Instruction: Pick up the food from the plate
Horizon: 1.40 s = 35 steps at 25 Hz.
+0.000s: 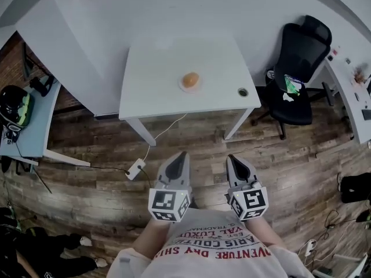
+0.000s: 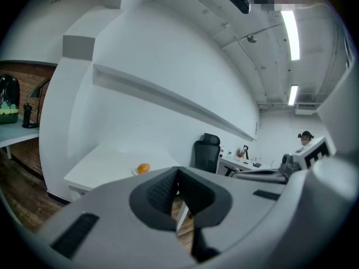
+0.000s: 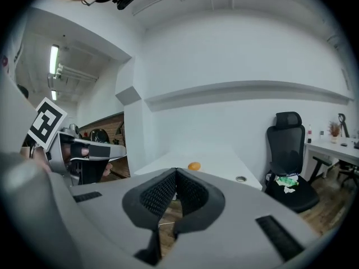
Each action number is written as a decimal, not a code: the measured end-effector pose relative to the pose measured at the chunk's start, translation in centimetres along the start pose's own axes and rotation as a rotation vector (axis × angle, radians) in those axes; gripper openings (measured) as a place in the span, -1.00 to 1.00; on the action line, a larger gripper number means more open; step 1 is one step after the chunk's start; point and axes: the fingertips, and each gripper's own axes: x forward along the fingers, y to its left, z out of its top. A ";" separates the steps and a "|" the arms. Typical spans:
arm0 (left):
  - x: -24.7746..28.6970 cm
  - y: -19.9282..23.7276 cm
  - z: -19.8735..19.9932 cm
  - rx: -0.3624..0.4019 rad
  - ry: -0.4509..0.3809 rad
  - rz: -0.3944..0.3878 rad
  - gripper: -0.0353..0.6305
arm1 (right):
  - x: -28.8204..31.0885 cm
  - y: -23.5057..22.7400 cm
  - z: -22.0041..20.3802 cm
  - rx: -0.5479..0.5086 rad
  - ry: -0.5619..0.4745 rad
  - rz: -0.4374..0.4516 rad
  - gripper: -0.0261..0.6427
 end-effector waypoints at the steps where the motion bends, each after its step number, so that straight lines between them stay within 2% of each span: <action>1: 1.0 1.3 0.5 0.002 0.002 -0.006 -0.87 | 1.5 0.2 0.4 -0.001 0.001 -0.003 -0.89; 10: 9.3 10.5 5.1 0.041 0.021 -0.074 -0.87 | 13.8 0.4 4.2 0.014 -0.008 -0.042 -0.89; 19: 15.6 14.2 4.4 0.035 0.077 -0.098 -0.87 | 20.4 -1.8 3.9 0.026 0.037 -0.058 -0.89; 26: 21.3 15.6 5.7 0.043 0.076 -0.064 -0.87 | 25.7 -5.7 5.1 0.004 0.037 -0.026 -0.89; 35: 30.5 15.8 7.6 0.081 0.083 0.045 -0.87 | 33.4 -13.1 7.7 -0.004 0.024 0.086 -0.89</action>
